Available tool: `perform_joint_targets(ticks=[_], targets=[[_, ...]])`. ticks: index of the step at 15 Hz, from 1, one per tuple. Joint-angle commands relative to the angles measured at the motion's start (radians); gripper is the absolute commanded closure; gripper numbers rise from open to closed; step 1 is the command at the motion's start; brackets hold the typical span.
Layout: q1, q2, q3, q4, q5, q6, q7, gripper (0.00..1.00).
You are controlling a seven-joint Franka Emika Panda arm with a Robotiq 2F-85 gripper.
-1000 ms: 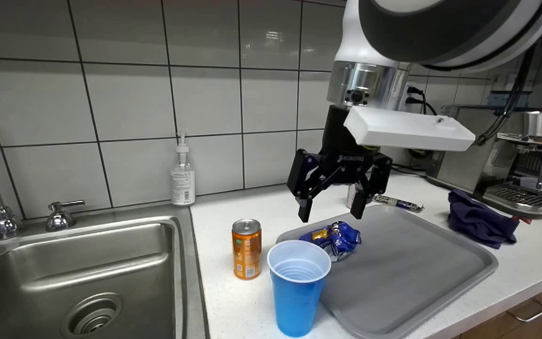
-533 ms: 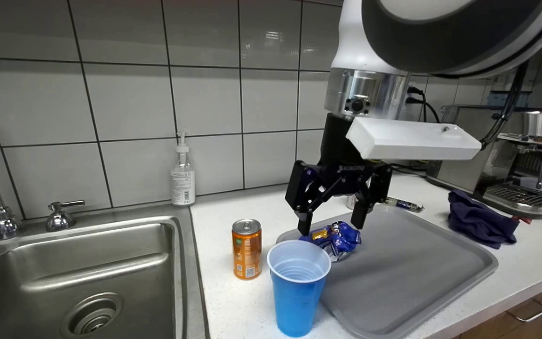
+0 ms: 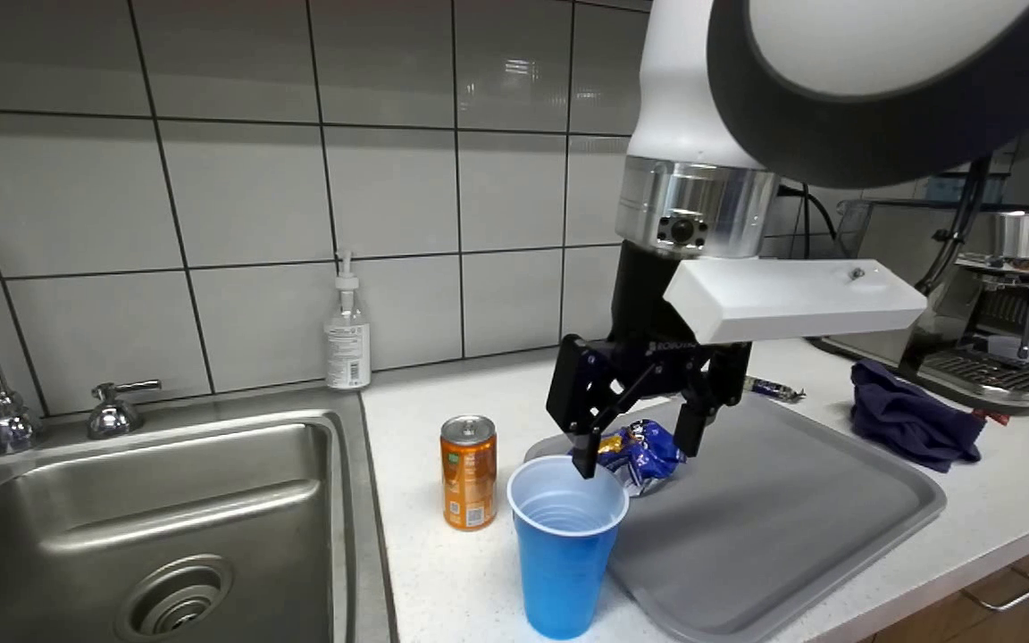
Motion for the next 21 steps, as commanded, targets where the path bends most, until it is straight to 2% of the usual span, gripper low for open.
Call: perform_joint_targets(ticks=[1,5,13,21], targets=[[-0.012,0.016,0.024,-0.014,-0.057,0.039,0.077,0.00],[-0.013,0.045,0.028,-0.009,-0.104,0.065,0.133,0.00],[-0.016,0.095,0.014,0.011,-0.273,0.102,0.329,0.00],[-0.010,0.131,0.001,0.035,-0.363,0.104,0.434,0.00]])
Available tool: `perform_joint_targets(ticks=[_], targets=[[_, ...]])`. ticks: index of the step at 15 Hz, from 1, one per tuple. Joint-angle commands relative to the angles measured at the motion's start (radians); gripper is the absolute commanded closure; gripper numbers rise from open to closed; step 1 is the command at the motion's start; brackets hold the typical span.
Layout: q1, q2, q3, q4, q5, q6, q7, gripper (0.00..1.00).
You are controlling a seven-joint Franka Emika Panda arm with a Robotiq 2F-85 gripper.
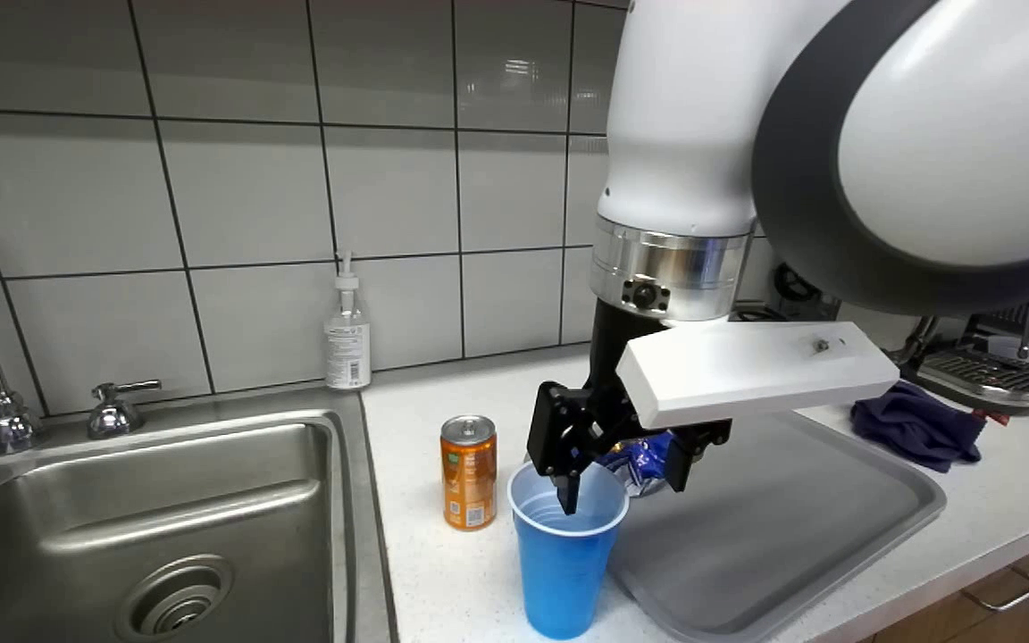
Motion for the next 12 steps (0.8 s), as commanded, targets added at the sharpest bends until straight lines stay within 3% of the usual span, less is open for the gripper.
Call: perform_joint_targets(ticks=[1,2,12], targets=[[-0.008,0.025,-0.006,0.025,-0.053,0.008,0.062,0.00],[0.000,0.008,-0.003,0.006,-0.013,0.000,0.019,0.00],[-0.001,0.025,-0.004,0.011,0.007,0.002,-0.003,0.00]])
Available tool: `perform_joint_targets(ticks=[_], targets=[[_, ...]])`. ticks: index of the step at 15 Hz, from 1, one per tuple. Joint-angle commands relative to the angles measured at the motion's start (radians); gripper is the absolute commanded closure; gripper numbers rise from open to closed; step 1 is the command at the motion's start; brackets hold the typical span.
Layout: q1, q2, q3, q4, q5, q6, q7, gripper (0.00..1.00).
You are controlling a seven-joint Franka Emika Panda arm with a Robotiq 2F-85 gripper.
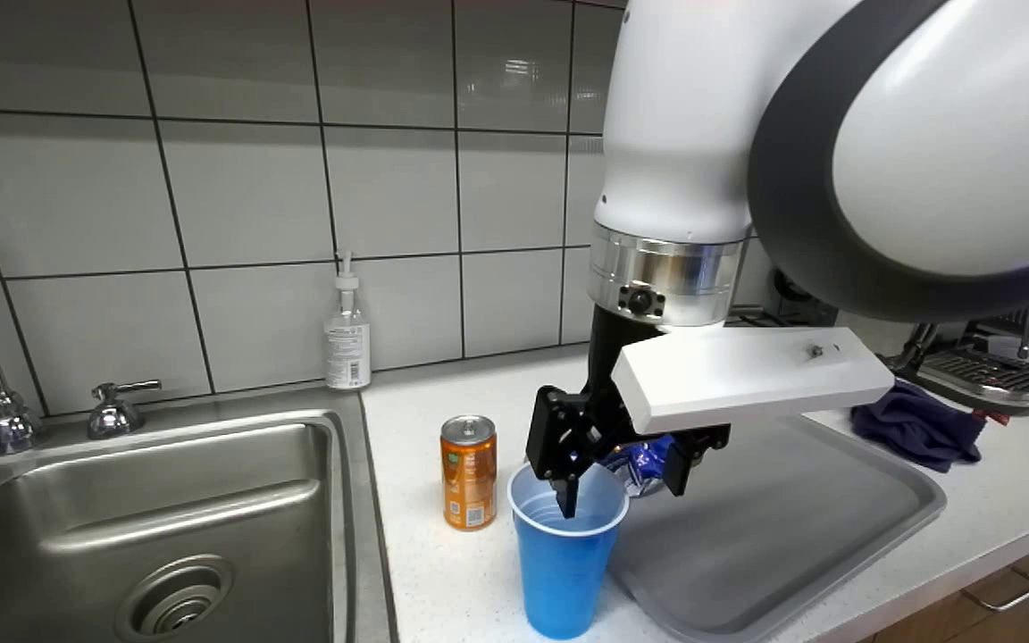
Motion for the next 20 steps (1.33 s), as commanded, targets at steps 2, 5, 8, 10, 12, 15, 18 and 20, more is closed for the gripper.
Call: perform_joint_targets(ticks=[2,5,8,10,12,15,18,20], targets=[[-0.004,0.017,-0.004,0.008,0.019,0.006,-0.029,0.00],[-0.005,0.025,-0.008,0.015,0.008,0.010,-0.033,0.00],[-0.004,0.033,-0.007,0.023,0.019,0.012,-0.054,0.00],[-0.004,0.036,-0.006,0.026,0.012,0.020,-0.063,0.28],[-0.003,0.039,-0.005,0.025,0.008,0.033,-0.073,0.44],[-0.003,0.041,-0.006,0.023,0.003,0.048,-0.081,0.66],[-0.004,0.042,-0.007,0.022,0.002,0.052,-0.086,0.90],[-0.006,0.043,-0.007,0.018,0.007,0.070,-0.099,1.00]])
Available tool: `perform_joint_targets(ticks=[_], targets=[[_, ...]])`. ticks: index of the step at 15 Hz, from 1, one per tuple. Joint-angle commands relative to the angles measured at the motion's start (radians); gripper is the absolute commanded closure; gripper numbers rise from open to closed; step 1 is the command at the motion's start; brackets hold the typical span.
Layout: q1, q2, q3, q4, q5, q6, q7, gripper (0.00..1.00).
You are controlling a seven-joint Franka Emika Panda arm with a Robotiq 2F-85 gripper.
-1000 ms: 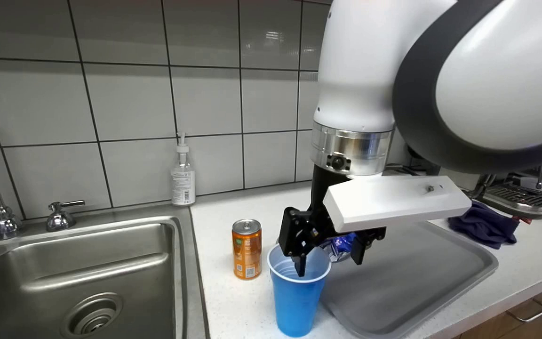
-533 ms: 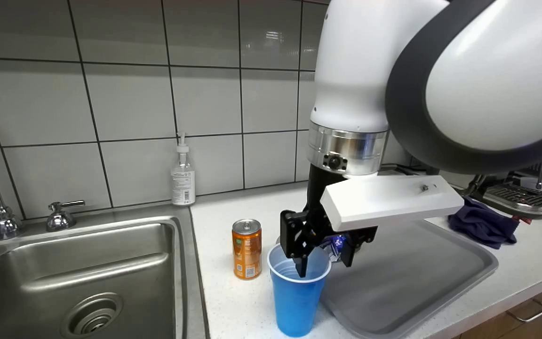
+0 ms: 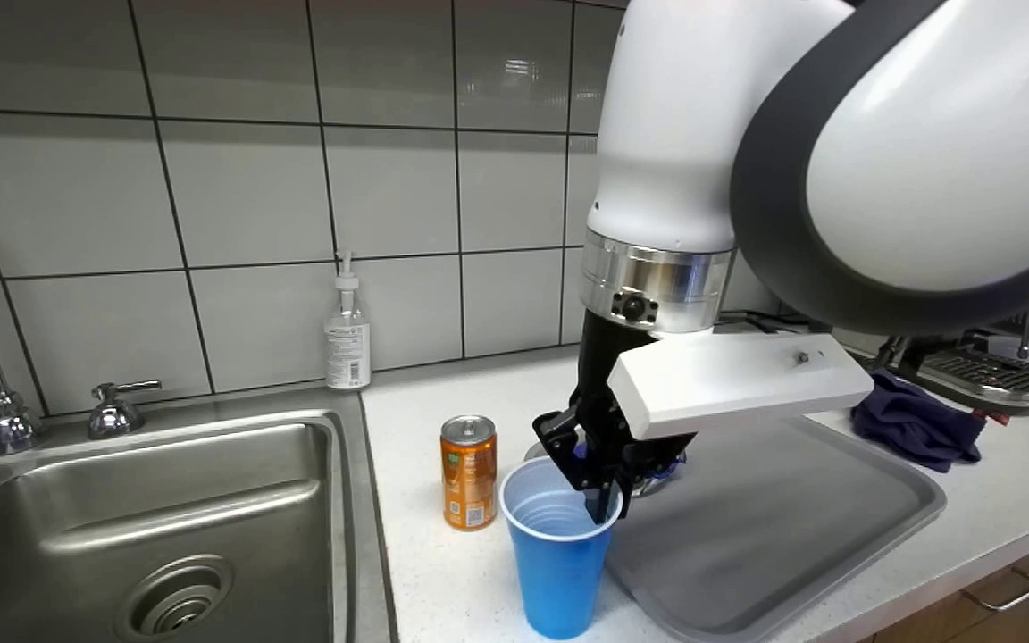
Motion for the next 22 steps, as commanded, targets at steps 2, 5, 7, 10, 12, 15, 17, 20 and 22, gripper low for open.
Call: perform_joint_targets(ticks=[2,5,7,10,12,15,17,20,22], targets=[[-0.006,0.010,-0.001,0.001,0.003,0.039,-0.048,1.00],[-0.003,0.015,0.005,0.003,0.017,0.052,-0.079,0.99],[-0.002,0.021,0.015,0.002,0.048,0.064,-0.119,0.99],[-0.002,0.028,0.035,0.001,0.117,0.082,-0.200,0.99],[0.022,0.020,0.032,-0.001,0.210,0.086,-0.288,0.99],[-0.002,0.005,0.083,0.000,0.380,0.070,-0.439,0.99],[-0.005,-0.010,0.094,0.003,0.478,0.053,-0.521,0.99],[-0.004,-0.028,0.082,0.006,0.564,0.040,-0.605,0.99],[0.008,-0.039,0.061,0.008,0.590,0.037,-0.636,0.99]])
